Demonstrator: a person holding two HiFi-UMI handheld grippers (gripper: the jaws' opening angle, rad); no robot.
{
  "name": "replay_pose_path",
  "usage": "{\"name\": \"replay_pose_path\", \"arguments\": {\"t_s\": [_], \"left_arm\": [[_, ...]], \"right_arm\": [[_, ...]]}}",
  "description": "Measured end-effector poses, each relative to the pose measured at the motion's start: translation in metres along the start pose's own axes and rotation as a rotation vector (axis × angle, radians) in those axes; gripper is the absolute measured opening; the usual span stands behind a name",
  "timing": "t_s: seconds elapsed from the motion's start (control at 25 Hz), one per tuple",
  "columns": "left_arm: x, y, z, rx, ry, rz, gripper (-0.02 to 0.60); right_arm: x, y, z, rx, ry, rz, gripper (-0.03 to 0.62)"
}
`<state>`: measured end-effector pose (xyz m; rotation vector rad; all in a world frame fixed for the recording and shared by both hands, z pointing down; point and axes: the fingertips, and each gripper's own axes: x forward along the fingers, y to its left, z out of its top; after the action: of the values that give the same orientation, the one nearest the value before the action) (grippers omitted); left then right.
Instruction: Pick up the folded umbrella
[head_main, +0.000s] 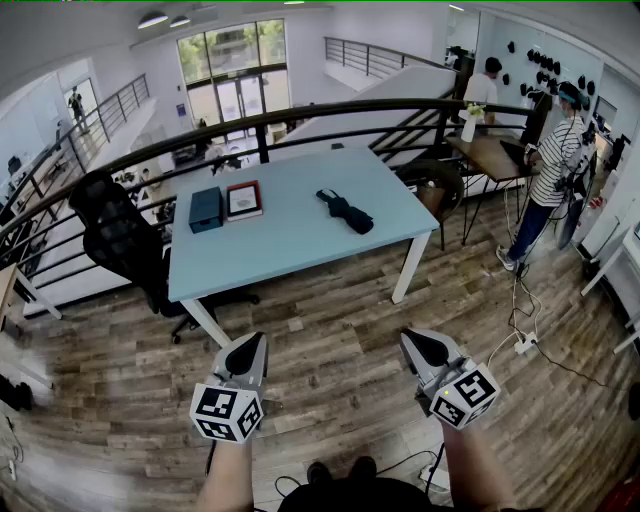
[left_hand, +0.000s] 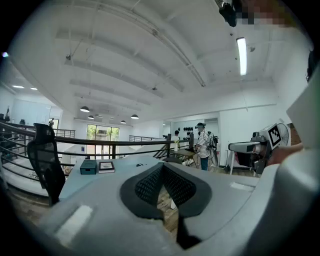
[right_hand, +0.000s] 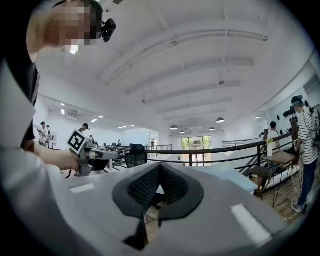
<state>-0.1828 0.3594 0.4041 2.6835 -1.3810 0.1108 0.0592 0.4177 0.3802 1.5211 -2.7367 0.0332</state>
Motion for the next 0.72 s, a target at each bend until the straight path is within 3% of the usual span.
{"name": "replay_pose_path", "arguments": {"t_s": [0.24,0.52,0.72], "left_arm": [[0.017,-0.02,0.005,0.014,-0.007,-0.019,0.006],[0.034,-0.059,0.015,0.021,-0.023,-0.035,0.006],[0.045,-0.092,0.017,0.023,-0.023,-0.045,0.006]], "right_arm": [[-0.009,-0.011,0.003,0.003,-0.01,0.016,-0.002],[-0.054,-0.054,-0.004,0.044,-0.004,-0.089,-0.001],[-0.089,-0.062,-0.012,0.12,-0.018,-0.042,0.001]]}}
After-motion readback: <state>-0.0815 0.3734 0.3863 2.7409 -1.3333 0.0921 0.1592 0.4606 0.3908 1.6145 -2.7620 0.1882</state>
